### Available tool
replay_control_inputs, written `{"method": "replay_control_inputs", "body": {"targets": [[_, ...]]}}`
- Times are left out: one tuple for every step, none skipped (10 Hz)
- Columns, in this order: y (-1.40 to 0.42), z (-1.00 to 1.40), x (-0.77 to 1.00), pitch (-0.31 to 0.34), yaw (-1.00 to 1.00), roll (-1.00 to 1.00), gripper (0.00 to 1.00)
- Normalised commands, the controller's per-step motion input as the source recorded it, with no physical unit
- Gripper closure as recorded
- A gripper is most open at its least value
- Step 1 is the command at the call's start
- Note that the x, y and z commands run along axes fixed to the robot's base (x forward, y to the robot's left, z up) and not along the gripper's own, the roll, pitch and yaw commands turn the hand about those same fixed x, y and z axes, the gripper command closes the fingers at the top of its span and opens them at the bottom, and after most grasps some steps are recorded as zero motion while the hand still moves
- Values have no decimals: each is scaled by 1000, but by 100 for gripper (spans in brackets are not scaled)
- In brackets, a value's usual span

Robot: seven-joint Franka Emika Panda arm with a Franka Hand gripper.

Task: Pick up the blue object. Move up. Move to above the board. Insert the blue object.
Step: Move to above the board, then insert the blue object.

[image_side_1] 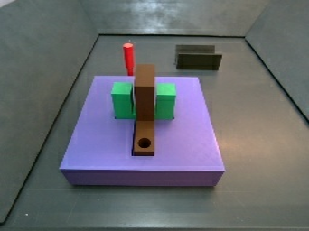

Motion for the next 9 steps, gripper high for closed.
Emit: {"method": "replay_control_inputs", "body": {"targets": [[-290,64,143,91,12,46,100],[0,-20,0,3,0,0,100],[0,-51,0,21,0,0,100],[0,-69,0,34,0,0,100],[0,-31,0,27,0,0,100],[-6,0,29,0,-11,0,100],[-280,-300,-34,-153,-117,-66,100],[-757,-594,0,-177,0,0,100],[-1000,-569,0,-190,77,31,100]]}}
